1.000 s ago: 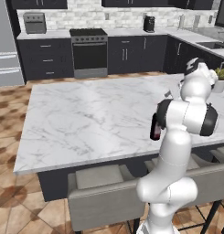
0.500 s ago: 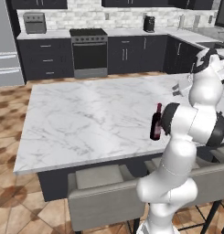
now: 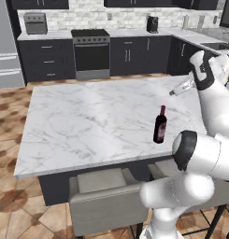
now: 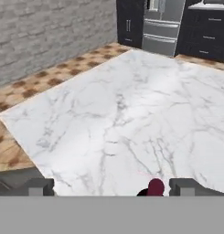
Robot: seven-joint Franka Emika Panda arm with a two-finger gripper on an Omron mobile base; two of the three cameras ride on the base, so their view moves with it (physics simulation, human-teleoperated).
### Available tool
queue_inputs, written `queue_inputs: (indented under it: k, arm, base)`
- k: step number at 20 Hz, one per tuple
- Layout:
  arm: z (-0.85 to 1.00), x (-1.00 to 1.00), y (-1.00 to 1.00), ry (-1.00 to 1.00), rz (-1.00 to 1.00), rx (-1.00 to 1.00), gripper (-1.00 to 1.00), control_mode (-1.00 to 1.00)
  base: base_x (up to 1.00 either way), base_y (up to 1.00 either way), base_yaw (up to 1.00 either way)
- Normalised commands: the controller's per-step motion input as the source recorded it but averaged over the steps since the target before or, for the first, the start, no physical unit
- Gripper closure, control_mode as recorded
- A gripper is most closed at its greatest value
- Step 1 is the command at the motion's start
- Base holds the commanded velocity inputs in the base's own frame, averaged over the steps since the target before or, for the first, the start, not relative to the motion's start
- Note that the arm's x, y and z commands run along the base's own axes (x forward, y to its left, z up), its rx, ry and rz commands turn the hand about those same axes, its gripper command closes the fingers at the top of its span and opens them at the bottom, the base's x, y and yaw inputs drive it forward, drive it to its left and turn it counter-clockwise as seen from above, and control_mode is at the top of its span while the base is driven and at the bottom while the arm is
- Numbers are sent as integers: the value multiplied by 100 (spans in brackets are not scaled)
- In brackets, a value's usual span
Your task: Get the candle and the wine from the cabinet and move them to the dining counter.
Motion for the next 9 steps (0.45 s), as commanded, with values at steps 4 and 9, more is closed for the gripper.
queue_inputs:
  k: [4, 9]
  arm:
    - [35, -44, 61, 0, -29, -16, -100, -100]
    - [31, -69, 52, 1, -23, -6, -100, -100]
  base:
    - [0, 0, 0]
    - [0, 0, 0]
